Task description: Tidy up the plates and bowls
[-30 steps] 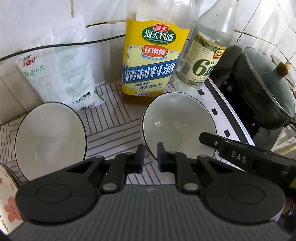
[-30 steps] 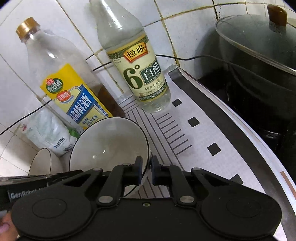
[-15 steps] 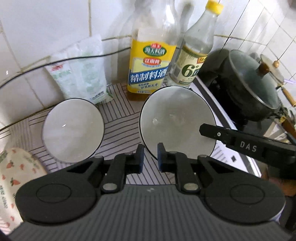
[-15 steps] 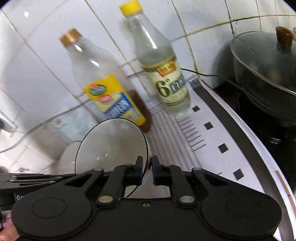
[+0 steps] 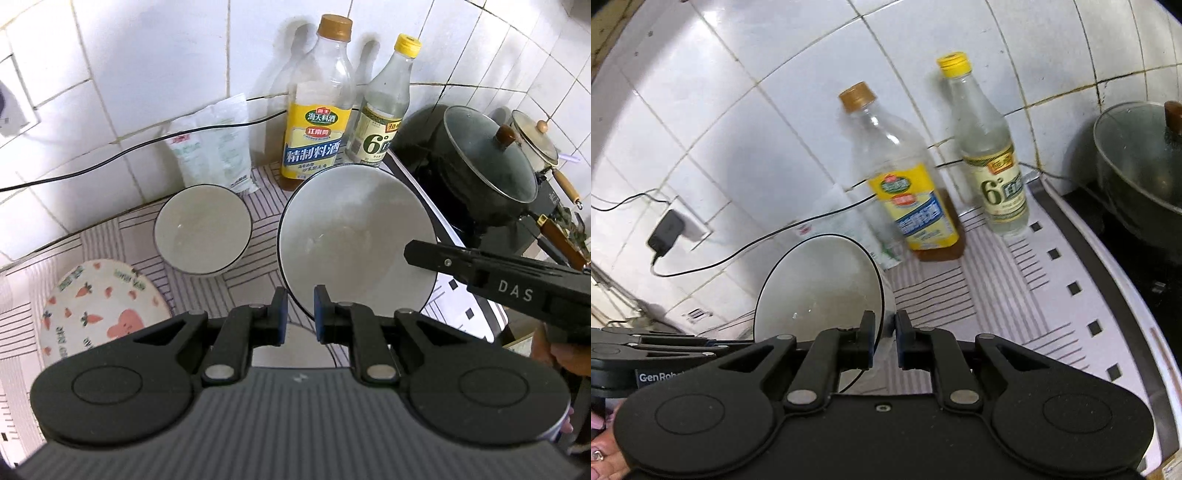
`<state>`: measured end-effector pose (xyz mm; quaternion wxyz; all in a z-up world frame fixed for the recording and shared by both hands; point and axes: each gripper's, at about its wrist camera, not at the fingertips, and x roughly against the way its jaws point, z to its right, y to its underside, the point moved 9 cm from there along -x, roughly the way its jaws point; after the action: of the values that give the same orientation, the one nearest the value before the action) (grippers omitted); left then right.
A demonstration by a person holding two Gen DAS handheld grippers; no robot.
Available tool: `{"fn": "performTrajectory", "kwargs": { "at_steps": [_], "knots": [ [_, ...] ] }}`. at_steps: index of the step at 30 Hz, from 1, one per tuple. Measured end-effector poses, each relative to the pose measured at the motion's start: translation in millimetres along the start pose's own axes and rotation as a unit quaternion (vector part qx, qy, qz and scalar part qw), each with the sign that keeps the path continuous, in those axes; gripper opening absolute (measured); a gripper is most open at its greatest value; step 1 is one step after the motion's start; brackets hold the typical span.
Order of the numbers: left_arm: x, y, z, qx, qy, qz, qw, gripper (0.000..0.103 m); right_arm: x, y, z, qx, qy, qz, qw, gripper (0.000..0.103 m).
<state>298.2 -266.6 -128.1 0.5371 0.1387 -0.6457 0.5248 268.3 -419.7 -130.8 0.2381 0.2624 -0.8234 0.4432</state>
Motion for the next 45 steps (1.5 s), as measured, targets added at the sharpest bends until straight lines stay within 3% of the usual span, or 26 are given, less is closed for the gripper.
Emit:
{"fn": "performTrajectory", "kwargs": {
  "at_steps": [8,16,34,45],
  "knots": [
    [24,23,-8,-0.005,-0.015,0.003,0.9999,0.013,6,22,-16,0.002,-0.032,-0.011,0.999,0.015],
    [23,60,-26,0.026,-0.025,-0.019,0.9992,0.013,-3,53,-27,0.021,-0.046,-0.037,0.998,0.015],
    [-36,112,-48,0.127,-0.007,-0.106,0.9861,0.013,-36,91,-28,0.119,0.002,-0.074,0.99,0.014],
    [-47,119,-59,0.153,-0.005,-0.128,0.9799,0.014,-49,96,-34,0.158,0.006,-0.083,0.984,0.014]
  ]
}}
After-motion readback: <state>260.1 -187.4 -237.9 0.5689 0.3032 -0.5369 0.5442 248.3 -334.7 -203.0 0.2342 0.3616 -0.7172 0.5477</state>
